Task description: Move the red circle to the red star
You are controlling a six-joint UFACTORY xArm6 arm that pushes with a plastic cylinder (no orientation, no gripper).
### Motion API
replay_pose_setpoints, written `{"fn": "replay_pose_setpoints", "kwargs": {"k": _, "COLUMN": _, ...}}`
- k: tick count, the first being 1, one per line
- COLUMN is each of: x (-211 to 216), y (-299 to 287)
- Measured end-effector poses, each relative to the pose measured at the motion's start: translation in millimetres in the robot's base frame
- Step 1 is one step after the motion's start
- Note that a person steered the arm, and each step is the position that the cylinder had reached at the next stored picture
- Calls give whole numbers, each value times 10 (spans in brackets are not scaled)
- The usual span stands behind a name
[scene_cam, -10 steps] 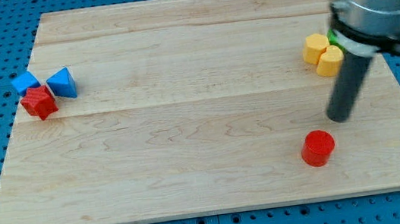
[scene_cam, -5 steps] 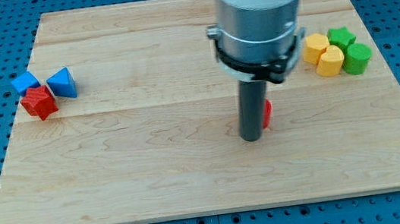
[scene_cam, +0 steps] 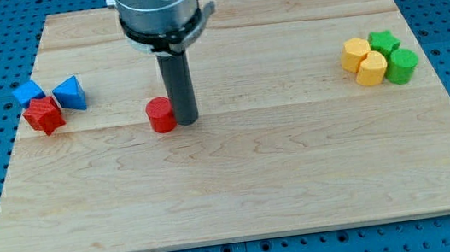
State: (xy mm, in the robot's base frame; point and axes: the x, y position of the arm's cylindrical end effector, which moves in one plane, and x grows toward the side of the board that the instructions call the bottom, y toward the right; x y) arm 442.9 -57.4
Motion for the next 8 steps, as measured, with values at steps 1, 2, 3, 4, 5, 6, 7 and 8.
{"fn": "replay_pose_setpoints", "kwargs": {"k": 1, "x": -3, "y": 263}}
{"fn": "replay_pose_setpoints", "kwargs": {"k": 2, "x": -6, "y": 49}}
{"fn": "replay_pose_setpoints", "kwargs": {"k": 3, "x": -5, "y": -394}}
{"fn": "replay_pose_setpoints", "kwargs": {"k": 4, "x": -5, "y": -594}}
{"fn": "replay_pose_setpoints", "kwargs": {"k": 5, "x": -5, "y": -263}}
{"fn": "replay_pose_setpoints", "kwargs": {"k": 6, "x": -27, "y": 7}}
{"fn": "replay_pose_setpoints", "kwargs": {"k": 7, "x": -27, "y": -349}}
{"fn": "replay_pose_setpoints", "kwargs": {"k": 8, "x": -27, "y": -750}}
